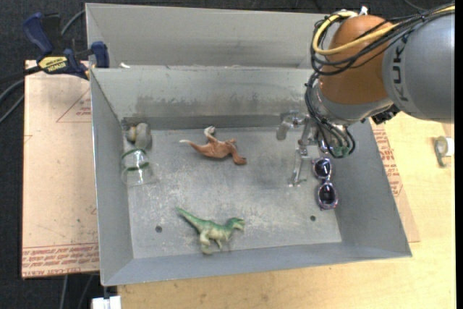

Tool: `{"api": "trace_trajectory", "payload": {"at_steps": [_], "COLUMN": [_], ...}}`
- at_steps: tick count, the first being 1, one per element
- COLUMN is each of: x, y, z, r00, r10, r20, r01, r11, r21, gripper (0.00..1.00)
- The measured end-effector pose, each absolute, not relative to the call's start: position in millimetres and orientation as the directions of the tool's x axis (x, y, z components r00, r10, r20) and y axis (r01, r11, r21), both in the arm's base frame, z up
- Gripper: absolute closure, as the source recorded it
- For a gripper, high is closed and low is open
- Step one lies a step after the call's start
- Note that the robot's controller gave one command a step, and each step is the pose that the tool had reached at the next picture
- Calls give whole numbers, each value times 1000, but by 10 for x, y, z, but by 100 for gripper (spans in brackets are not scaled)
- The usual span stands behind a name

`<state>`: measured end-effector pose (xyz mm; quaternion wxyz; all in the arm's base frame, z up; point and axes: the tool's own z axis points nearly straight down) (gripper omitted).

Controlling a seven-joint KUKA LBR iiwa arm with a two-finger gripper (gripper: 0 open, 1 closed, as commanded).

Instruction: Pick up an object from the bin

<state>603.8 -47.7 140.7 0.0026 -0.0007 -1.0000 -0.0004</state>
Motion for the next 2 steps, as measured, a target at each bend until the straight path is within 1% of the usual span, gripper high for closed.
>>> {"api": "trace_trajectory", "payload": {"at_steps": [1, 2], "x": [6053, 6313], "y": [-474, 461], "z": [1456, 1077], "r00": [-1000, -994], "r10": [0, 106], "r20": [-2, 1], "r01": [0, 106], "r11": [1000, 994], "r21": [0, 3], "gripper": [0, 0]}}
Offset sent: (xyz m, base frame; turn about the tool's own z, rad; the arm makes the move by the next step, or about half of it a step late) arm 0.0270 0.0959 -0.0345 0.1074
